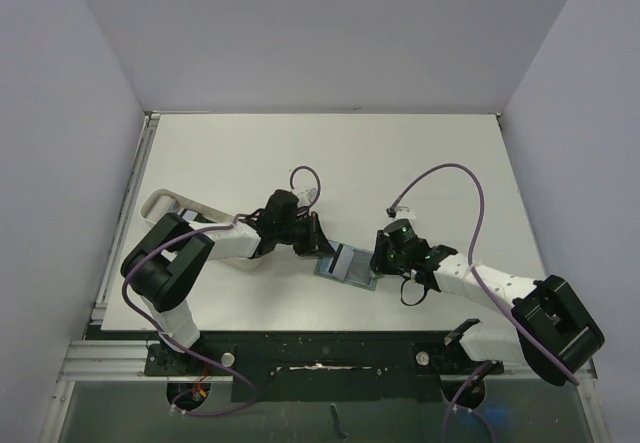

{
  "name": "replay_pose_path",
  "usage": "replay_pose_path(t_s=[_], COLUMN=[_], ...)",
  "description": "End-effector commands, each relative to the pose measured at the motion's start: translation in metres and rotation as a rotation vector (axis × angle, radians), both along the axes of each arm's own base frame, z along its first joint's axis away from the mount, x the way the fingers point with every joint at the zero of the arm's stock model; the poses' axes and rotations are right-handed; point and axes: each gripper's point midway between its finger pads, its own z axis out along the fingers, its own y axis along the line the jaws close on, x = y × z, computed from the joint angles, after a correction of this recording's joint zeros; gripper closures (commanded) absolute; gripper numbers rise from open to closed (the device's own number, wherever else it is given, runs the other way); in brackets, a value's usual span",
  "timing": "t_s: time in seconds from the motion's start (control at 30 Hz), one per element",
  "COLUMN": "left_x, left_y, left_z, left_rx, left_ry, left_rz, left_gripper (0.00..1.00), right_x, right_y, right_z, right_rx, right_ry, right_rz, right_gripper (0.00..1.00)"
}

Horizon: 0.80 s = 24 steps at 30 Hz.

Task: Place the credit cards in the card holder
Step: Insert the credit card into the card holder.

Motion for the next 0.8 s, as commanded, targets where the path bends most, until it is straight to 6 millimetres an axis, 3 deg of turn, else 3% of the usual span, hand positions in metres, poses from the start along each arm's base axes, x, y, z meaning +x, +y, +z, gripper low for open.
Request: replay_pose_path(t_s=[0.0,0.5,0.77], left_x=[0.015,0.012,0.009], left_y=[-0.009,-0.015,-0.02], left_z=[0.019,0.011,0.002], left_rx=[-0.026,-0.034,-0.025], left_ry=[-0.09,-0.063,-0.041], left_rz=[-0.005,-0.009,0.0], left_gripper=[1.0,1.0,1.0], right_x=[0.01,0.009,0.008], right_y=[0.003,0.002,-0.01], right_z=[0.015,0.012,0.002], right_rx=[0.025,0.018,-0.045], right_ry=[-0.074,-0.067,-0.05], right_rz=[-0.004,-0.005,-0.037], right_gripper=[0.74,0.74,0.74])
